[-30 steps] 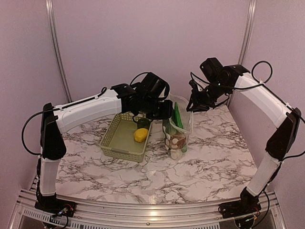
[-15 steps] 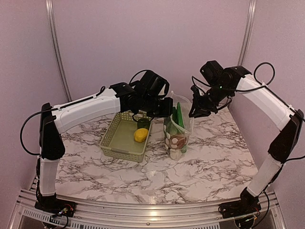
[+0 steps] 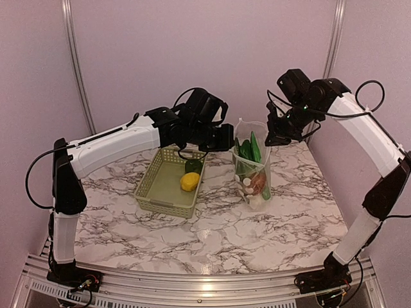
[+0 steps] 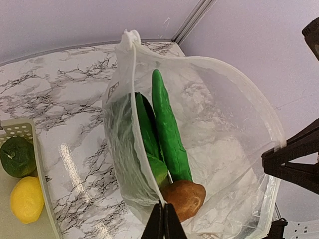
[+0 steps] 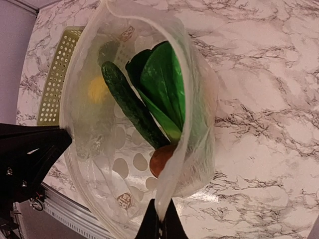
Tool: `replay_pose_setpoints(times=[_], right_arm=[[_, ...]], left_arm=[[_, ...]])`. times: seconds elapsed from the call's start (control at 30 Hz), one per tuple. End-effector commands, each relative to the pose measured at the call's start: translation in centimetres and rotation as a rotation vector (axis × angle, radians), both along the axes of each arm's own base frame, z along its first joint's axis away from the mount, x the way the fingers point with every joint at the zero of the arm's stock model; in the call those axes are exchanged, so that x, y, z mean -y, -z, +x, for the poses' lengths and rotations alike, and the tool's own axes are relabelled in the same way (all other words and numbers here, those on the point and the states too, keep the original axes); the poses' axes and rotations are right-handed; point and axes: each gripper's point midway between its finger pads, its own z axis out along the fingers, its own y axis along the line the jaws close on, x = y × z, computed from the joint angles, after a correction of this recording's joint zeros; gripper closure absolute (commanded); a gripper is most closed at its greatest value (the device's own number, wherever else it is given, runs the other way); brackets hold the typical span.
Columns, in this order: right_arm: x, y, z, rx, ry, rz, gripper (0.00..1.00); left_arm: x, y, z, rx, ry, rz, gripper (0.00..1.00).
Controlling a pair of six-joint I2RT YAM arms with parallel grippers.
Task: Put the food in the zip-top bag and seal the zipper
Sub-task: Adjust the zipper food storage bag at the center of the board.
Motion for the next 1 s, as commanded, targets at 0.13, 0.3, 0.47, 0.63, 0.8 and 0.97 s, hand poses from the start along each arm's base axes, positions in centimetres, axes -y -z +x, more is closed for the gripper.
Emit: replay_pose_setpoints(times=[0.13,0.3,0.47,0.63,0.8,0.97], right_arm=[[0.9,1.7,0.1,-0.021,0.03,-0.081,1.0],[1.2,1.9,1.8,0.005,0.048,-0.109,0.79],[0.6,2.3,3.1,0.029,0.048,-0.091,0.78],[1.0,2.2,4.6,0.06,0.062,-0.104,0.75],[2.3,1.6,6.1,0.081,0.086,-0.107,0.7],[4.1,0.2,6.8,0.137,0.139,-0.119,0.67]], left_arm=[[0.9,-4.0,0.0,0.047,0.033,-0.115,1.0],[1.2,-3.8,0.2,0.051,0.036,-0.116,1.0],[1.1,-3.4,0.3,0.048,0.036,-0.107,1.0],[1.0,-3.1,0.4,0.044,0.034,-0.098,1.0],[0.9,-2.9,0.5,0.04,0.031,-0.094,1.0],[0.6,-2.8,0.7,0.034,0.023,-0.093,1.0]])
